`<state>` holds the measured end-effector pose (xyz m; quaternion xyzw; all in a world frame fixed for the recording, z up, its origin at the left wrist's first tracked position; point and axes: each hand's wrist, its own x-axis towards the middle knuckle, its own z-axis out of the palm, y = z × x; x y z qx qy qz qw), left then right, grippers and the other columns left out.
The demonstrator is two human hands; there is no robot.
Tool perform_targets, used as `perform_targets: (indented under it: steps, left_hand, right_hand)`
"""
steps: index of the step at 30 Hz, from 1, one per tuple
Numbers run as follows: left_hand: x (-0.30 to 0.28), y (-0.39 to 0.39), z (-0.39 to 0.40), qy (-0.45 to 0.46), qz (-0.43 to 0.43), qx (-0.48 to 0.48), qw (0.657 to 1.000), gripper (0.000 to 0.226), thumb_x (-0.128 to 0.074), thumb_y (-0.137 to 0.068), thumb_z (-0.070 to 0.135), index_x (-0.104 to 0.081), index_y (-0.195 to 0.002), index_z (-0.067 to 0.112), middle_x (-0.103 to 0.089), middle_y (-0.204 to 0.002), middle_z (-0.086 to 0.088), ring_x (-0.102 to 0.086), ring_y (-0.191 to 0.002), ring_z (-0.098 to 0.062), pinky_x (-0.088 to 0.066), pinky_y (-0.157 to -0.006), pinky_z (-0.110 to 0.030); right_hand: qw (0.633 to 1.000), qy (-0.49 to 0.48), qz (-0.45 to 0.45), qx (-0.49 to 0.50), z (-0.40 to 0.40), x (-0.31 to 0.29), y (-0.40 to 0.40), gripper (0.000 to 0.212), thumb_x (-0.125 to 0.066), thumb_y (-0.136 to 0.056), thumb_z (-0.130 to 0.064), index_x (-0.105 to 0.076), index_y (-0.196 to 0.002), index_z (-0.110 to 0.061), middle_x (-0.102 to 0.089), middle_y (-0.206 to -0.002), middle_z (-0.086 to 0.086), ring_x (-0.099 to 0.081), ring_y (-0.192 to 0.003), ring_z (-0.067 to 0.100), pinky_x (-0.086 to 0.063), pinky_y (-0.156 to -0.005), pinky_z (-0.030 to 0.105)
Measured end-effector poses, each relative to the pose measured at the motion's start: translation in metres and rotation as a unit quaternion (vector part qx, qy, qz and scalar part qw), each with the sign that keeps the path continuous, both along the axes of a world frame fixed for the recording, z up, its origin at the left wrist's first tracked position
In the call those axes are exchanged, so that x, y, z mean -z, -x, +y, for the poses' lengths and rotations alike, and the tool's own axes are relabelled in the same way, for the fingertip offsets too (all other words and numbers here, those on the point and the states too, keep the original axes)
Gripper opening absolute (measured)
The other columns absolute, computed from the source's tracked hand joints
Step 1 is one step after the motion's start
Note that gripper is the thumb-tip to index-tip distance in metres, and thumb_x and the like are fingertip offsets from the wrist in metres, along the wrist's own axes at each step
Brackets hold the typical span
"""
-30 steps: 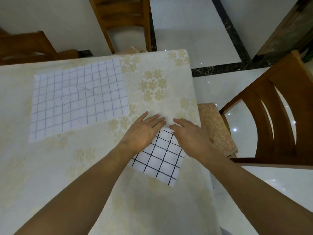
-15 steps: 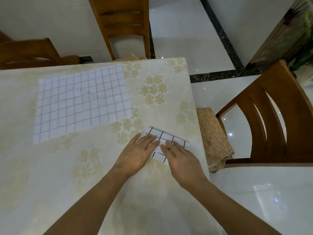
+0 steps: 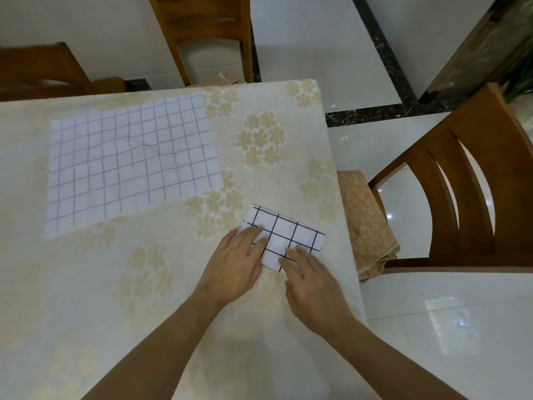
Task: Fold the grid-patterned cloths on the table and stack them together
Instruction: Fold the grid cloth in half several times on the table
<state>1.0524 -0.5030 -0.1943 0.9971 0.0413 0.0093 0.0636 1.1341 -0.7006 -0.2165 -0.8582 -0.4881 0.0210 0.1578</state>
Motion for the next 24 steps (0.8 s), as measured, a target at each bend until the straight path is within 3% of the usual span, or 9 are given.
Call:
perform_targets:
  steps: [7,14,24]
  left_hand:
    - [0.023,-0.047,0.007,-0.006,0.063,0.021,0.998,0.053,-0.027,-0.106,0.036,-0.026,-0.156,0.017,-0.019,-0.165,-0.004,-0.015,-0.152,-0.019,-0.023,-0.121,-0.044]
    - [0.04,-0.049,0.017,-0.012,0.083,0.019,0.996,0.06,-0.022,-0.107,0.046,-0.008,-0.159,0.019,-0.002,-0.167,-0.002,0.001,-0.154,-0.017,-0.019,-0.122,-0.045]
    - [0.04,-0.037,0.023,0.0,0.077,-0.054,0.996,0.07,-0.027,-0.104,0.052,-0.005,-0.158,0.013,0.0,-0.167,-0.002,0.002,-0.154,-0.017,-0.018,-0.123,-0.046]
  right_hand:
    - [0.997,0.061,0.003,0.044,0.033,0.009,-0.042,0.062,-0.024,-0.106,-0.041,-0.033,-0.151,0.001,-0.03,-0.159,0.02,-0.023,-0.15,0.032,-0.028,-0.12,0.047]
    - [0.991,0.129,0.024,0.007,0.035,0.027,-0.054,0.081,-0.019,-0.102,-0.062,-0.008,-0.157,-0.004,-0.002,-0.166,0.012,0.002,-0.154,0.024,-0.015,-0.124,0.045]
    - [0.993,0.111,0.032,0.009,0.014,0.027,-0.059,0.087,-0.026,-0.099,-0.065,-0.009,-0.157,-0.002,-0.001,-0.166,0.014,0.001,-0.154,0.025,-0.018,-0.123,0.046]
